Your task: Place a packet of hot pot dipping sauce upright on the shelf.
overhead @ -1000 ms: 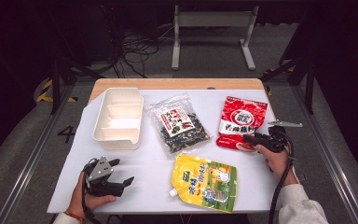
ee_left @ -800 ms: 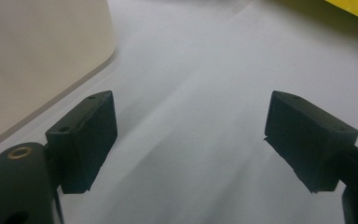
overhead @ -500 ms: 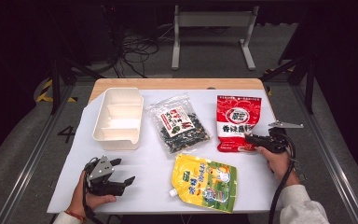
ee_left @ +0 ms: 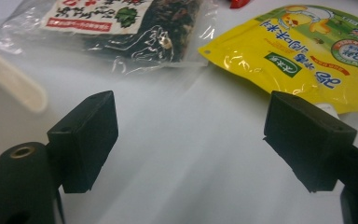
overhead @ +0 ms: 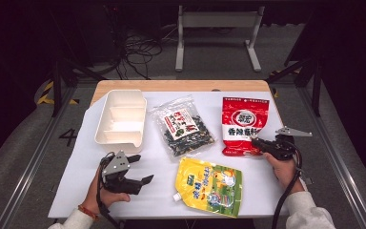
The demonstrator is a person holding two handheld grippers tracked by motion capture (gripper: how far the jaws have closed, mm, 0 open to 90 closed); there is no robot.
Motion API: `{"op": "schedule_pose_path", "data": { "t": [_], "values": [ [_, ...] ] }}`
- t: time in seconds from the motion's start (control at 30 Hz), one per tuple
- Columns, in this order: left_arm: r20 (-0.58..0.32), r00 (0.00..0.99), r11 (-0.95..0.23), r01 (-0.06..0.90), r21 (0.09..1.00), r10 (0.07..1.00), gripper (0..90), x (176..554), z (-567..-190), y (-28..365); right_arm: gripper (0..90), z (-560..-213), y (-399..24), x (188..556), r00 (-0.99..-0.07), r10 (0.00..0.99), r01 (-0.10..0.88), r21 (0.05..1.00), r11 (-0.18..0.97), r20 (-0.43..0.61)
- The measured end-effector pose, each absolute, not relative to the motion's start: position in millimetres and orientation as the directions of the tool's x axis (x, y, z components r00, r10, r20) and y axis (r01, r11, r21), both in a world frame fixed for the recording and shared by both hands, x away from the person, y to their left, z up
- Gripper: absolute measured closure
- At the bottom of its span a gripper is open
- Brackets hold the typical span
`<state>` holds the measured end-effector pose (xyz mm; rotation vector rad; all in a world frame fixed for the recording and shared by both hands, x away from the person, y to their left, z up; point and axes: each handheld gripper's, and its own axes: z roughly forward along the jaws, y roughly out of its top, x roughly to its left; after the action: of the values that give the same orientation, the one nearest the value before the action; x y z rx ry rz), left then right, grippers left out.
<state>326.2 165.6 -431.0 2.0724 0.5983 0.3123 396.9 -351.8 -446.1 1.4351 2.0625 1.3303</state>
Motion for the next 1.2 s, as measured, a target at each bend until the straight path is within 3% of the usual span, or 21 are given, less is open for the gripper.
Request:
{"op": "schedule_pose_path", "data": {
  "t": [0.27,0.63,1.2],
  "values": [
    [-0.005,0.881,-0.479,0.262,0.838,0.473,18.4,341,-426,128,83.6,-444,-355,392,-0.470,0.847,0.549,0.834,0.059,0.249],
    [-0.064,0.896,-0.452,0.282,0.846,0.439,17.0,360,-422,96,84.6,-435,-360,385,-0.483,0.847,0.501,0.864,0.057,0.224],
    [-0.066,0.902,-0.466,0.282,0.839,0.426,15.8,373,-423,81,84.9,-426,-357,380,-0.510,0.830,0.451,0.892,0.036,0.224]
  ]
}}
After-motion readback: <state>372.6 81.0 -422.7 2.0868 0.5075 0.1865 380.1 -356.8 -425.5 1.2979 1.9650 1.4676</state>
